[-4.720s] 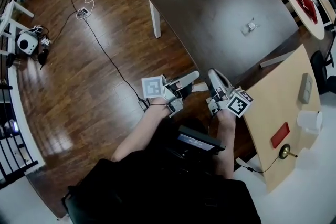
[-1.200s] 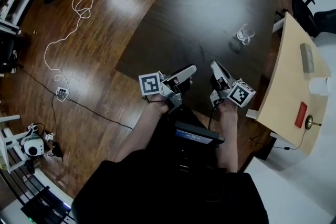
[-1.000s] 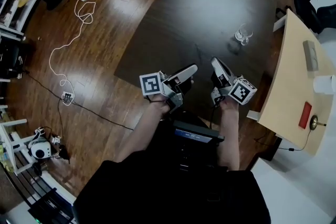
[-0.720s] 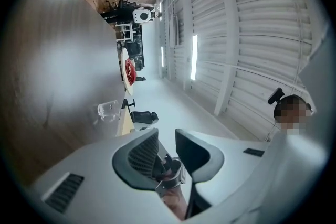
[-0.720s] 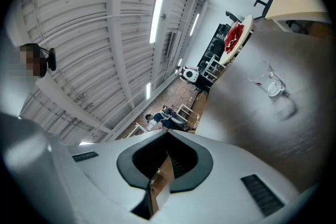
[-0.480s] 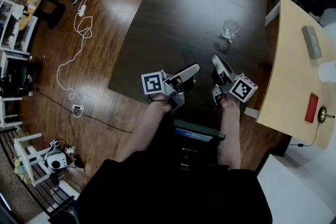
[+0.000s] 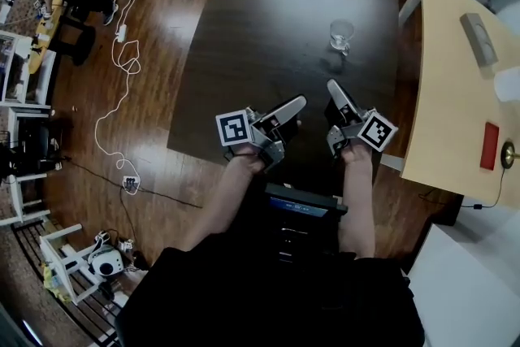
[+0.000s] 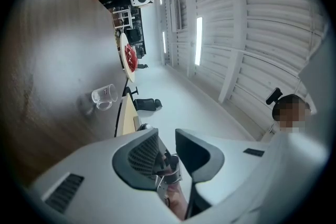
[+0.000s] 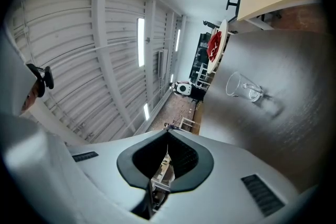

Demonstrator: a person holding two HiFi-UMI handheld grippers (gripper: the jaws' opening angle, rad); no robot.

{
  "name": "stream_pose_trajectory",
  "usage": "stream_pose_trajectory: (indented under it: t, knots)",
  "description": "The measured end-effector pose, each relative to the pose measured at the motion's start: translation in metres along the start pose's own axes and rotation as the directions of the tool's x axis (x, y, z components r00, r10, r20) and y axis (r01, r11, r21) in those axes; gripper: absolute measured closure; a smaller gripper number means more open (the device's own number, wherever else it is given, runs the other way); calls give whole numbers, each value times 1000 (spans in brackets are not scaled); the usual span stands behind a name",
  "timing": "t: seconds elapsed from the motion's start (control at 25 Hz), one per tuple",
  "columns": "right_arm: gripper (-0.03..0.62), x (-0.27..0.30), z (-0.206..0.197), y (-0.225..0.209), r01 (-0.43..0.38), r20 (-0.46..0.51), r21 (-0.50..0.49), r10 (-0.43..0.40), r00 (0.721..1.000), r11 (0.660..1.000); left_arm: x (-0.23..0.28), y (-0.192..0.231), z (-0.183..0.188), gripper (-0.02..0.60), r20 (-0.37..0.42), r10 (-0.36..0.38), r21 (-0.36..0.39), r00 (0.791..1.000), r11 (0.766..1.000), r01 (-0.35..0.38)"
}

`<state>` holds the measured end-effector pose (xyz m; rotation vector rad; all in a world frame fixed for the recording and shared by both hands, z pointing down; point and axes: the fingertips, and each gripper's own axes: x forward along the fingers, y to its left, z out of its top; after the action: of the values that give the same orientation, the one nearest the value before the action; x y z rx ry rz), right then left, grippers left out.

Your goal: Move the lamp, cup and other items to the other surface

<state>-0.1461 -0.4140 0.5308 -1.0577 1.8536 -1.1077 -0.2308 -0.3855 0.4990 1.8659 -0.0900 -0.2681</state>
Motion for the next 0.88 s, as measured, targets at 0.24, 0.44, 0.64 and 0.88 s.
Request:
stream_pose_trajectory:
  t: [0.24, 0.44, 0.64, 0.88]
  knots:
    - [572, -4, -13, -11, 54, 20, -6, -54, 998, 998, -2, 7, 2, 466, -36, -41, -19, 999, 999, 40]
    - [554, -3, -22, -13, 136, 47, -41, -134, 990, 990, -13, 6, 16, 466, -56, -97, -57, 994, 994, 94]
    - [554, 5, -31, -10, 201, 77, -78, -195, 978, 977, -25, 9, 29, 466, -83, -141, -103, 986, 986, 133]
    - [523, 21, -45, -8, 275, 113, -122, -262, 958, 954, -40, 16, 50, 466, -117, -190, -148, 975, 974, 172]
